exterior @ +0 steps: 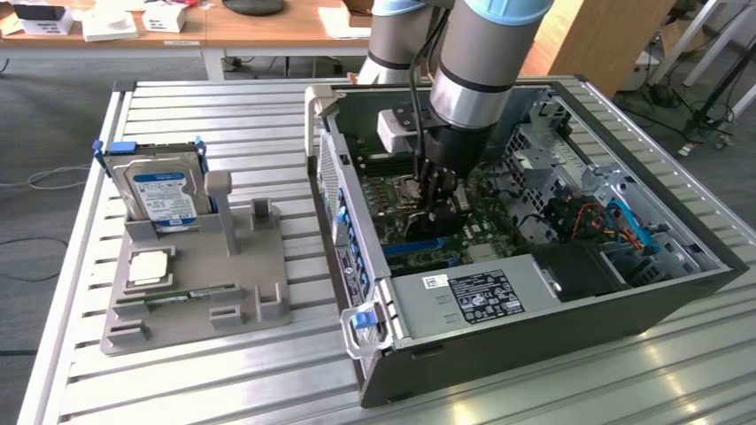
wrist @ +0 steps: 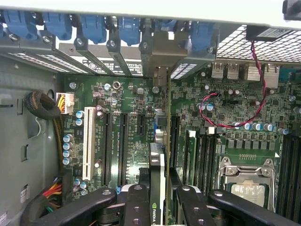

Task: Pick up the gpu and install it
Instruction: 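Insert the gpu into the slot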

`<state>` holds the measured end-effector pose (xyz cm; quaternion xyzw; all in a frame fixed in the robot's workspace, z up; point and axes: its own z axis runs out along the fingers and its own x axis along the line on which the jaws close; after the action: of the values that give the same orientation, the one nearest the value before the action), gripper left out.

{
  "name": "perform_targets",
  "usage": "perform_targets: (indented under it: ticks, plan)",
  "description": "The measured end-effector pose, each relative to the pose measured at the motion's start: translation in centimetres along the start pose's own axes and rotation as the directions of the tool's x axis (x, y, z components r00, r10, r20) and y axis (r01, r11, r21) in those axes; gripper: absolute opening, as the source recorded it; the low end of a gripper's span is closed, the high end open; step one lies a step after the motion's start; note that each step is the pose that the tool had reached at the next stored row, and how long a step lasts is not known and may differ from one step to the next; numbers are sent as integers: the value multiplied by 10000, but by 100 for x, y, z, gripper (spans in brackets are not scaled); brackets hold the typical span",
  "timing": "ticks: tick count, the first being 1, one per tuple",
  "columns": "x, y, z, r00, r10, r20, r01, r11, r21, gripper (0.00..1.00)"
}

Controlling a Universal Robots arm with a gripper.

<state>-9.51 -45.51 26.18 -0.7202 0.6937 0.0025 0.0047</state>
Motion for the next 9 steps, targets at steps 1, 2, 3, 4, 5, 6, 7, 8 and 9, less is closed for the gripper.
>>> perform_targets:
  ticks: [1,2,3,4,5,6,7,8,9]
  plan:
    - [0,1,0,10000,-6,-1,6,10000,2,27]
    - [0,1,0,10000,-6,0,6,10000,3,27]
    - [0,1,1,10000,-8,0,8,10000,5,27]
    - [0,1,1,10000,-7,1,7,10000,5,27]
    - [0,1,1,10000,-7,1,7,10000,5,27]
    - [0,1,1,10000,-7,1,7,10000,6,27]
    - [0,1,1,10000,-8,1,8,10000,12,27]
    - [-1,3,1,10000,-7,1,7,10000,23,27]
    - [-1,5,1,10000,-6,1,6,10000,41,27]
